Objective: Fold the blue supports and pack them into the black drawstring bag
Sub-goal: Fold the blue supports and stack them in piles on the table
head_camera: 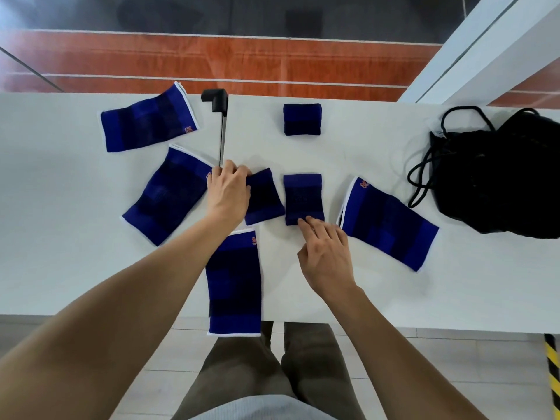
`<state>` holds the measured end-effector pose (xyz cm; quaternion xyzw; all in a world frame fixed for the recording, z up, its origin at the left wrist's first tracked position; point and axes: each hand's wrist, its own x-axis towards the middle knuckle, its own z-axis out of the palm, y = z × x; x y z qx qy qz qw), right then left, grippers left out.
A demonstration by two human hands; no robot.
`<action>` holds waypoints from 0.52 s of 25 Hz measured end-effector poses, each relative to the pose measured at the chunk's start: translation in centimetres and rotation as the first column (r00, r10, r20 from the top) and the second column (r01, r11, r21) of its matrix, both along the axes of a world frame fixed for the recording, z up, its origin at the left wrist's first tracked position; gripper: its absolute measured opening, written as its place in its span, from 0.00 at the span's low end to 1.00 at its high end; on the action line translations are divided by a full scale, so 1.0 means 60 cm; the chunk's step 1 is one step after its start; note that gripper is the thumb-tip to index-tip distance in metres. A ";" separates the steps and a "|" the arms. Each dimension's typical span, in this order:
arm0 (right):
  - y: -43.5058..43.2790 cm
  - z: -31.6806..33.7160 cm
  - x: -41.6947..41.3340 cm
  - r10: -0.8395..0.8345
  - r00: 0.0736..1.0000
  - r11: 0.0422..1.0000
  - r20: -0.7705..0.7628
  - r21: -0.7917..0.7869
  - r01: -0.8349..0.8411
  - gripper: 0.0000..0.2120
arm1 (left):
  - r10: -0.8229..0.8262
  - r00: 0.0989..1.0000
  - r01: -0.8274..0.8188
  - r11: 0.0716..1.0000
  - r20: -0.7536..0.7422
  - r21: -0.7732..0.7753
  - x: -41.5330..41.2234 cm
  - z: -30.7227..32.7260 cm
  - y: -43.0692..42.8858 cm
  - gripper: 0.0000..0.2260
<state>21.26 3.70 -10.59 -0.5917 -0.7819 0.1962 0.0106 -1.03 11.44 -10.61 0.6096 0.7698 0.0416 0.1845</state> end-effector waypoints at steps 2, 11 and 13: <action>0.007 0.007 -0.001 -0.016 1.000 0.999 -0.023 -0.032 0.016 0.24 | -0.008 0.993 -0.001 0.997 0.117 0.073 -0.003 0.015 0.002 0.11; 0.052 0.042 -0.017 -0.400 0.813 0.906 -0.423 -0.315 0.283 0.14 | -0.005 0.813 0.032 0.999 0.582 -0.036 0.026 0.095 -0.002 0.08; 0.058 0.049 -0.014 -0.562 0.669 0.822 -0.487 -0.421 0.384 0.07 | 0.048 0.775 -0.002 0.997 0.630 -0.074 0.045 0.081 0.012 0.08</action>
